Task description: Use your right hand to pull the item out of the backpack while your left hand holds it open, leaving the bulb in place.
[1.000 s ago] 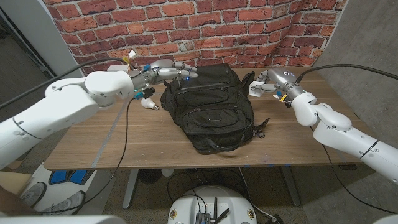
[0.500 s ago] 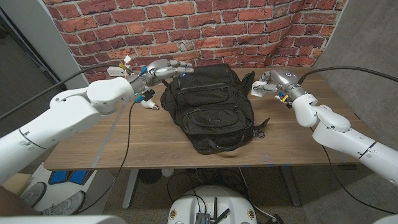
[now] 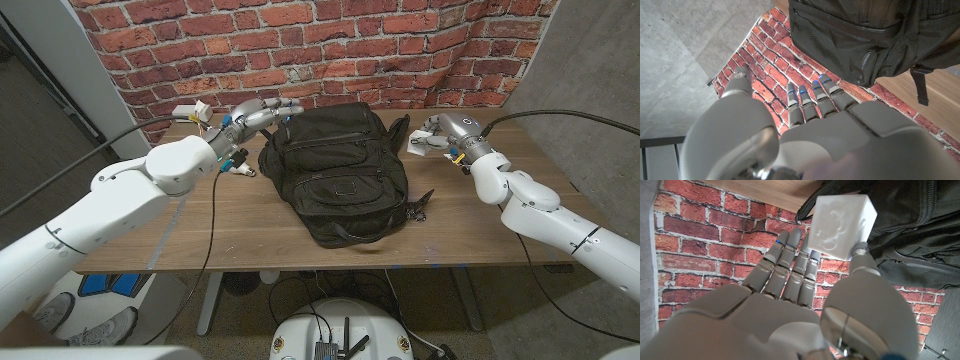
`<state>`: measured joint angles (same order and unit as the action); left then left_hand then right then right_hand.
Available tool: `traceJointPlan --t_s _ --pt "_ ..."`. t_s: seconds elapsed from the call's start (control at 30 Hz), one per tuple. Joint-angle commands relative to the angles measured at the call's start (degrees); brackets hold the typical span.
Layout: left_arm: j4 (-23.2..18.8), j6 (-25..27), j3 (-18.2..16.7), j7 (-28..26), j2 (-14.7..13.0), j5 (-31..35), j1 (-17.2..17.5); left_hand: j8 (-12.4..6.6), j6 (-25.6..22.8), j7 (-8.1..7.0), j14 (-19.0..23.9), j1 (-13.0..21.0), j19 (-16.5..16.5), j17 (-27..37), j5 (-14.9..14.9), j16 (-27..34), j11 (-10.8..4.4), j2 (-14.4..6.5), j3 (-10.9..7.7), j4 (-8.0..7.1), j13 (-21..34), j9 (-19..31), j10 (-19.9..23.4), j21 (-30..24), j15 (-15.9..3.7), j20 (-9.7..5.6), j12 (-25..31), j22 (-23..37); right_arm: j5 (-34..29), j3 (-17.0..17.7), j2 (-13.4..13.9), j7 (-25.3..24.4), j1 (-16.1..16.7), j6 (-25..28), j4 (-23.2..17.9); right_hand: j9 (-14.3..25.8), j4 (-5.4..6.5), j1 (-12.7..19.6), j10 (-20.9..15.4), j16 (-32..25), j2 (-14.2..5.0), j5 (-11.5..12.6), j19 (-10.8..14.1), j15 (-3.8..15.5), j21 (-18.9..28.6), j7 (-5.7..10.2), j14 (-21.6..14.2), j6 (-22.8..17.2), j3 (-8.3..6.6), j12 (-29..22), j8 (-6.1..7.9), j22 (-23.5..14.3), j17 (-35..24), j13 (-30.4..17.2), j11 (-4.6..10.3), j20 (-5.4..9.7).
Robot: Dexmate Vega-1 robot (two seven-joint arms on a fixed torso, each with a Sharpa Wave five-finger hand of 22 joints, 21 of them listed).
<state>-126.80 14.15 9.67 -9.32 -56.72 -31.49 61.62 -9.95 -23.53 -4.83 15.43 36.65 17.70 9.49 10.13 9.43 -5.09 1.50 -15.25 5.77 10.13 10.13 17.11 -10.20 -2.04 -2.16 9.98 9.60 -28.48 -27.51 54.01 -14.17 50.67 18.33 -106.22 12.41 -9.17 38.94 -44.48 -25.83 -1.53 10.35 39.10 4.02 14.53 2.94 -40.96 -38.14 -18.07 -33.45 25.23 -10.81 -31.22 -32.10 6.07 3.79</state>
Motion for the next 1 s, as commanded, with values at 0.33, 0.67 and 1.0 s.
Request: traceJointPlan --t_s 0.33,0.67,1.0 --pt "8.1 -9.1 1.8 -4.6 9.3 1.9 1.3 -0.26 0.0 -0.71 -0.2 -0.7 -0.4 0.0 0.1 0.4 -0.8 -1.2 -0.12 -0.27 0.0 0.2 0.0 -0.2 -0.47 -2.52 0.6 0.1 1.2 -2.0 -2.2 -2.4 -3.1 -1.4 6.7 0.3 0.13 1.8 -1.2 0.3 -1.31 0.3 0.2 7.65 0.1 0.15 0.1 0.3 -0.28 0.4 0.03 -0.1 -0.4 0.4 1.3 3.76" --pt "13.3 -13.2 3.2 -4.8 13.3 1.8 -0.2 -0.48 -0.3 -0.66 0.1 -0.8 -0.2 0.0 0.1 0.6 -0.8 -1.7 -0.28 -0.12 0.0 0.1 0.2 -0.4 -0.53 -2.58 0.8 0.1 2.1 -3.1 -3.8 -4.6 -4.5 -2.2 10.6 0.3 0.09 1.9 -1.0 0.4 -1.16 0.3 0.1 7.6 0.1 0.05 0.3 0.4 -0.15 0.6 0.01 -0.1 -0.6 0.5 1.29 3.67" --pt "15.7 -15.7 3.7 -6.6 15.9 1.6 0.5 -0.67 -0.8 -0.63 0.2 -0.6 -0.1 0.0 0.1 0.6 -0.81 -2.5 -0.61 0.13 0.0 0.1 0.4 -0.5 -0.46 -2.45 0.9 0.1 3.9 -3.7 -4.1 -4.8 -5.0 -2.9 12.9 0.3 -0.03 2.2 -0.3 0.6 -1.11 0.3 -0.2 7.65 0.0 0.18 0.8 0.7 -0.12 1.1 -0.09 -0.1 -0.8 0.6 1.37 3.65"
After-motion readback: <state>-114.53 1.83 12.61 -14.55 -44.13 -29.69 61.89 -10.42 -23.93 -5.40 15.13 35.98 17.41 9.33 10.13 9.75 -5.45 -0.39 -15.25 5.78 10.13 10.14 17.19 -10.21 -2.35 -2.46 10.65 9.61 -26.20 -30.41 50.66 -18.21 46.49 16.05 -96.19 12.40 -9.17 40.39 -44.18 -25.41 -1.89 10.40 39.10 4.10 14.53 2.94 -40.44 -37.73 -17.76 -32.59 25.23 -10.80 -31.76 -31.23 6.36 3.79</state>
